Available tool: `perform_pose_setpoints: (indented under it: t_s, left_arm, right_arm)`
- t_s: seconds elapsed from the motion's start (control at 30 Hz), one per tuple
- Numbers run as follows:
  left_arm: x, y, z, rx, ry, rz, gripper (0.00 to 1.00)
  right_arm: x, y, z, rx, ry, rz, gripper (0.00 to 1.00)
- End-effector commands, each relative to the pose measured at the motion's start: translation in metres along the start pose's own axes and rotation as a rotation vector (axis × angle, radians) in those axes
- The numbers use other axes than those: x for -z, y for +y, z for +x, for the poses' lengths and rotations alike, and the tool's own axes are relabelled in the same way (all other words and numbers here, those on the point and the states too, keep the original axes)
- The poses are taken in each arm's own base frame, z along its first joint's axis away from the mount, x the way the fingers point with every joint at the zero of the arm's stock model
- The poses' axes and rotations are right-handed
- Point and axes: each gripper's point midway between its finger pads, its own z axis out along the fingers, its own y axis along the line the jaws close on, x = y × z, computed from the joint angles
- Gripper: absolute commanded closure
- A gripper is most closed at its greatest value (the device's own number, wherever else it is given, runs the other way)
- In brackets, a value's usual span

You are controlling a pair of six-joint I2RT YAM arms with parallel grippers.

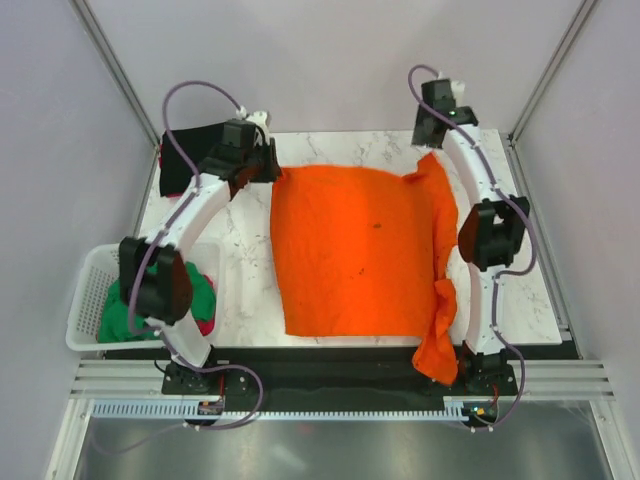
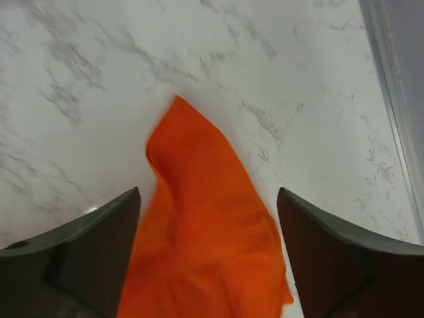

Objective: Fold and stack the t-shirts
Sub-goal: Flatten the tshirt out

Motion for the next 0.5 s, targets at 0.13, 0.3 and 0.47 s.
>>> perform_pose_setpoints:
  t_s: [0.13, 0.3, 0.47]
  left_arm:
    - [-0.039, 0.023, 0.051, 0.125, 0.184, -0.022, 0.35]
    - [-0.017, 0.016, 0.071, 0.151, 0.195, -0.037, 0.33]
    - [-0.006, -0.002, 0.109, 0.227, 0.188, 0.024, 0.34]
  right_arm:
    - [0.031, -0.029, 0.008, 0.005, 0.023, 0.033, 0.02]
    - [0.052, -0.050, 0.037, -0.119, 0.074, -0.046, 0.02]
    - [0.029, -0.049, 0.116, -0.170, 0.269, -0.114, 0.02]
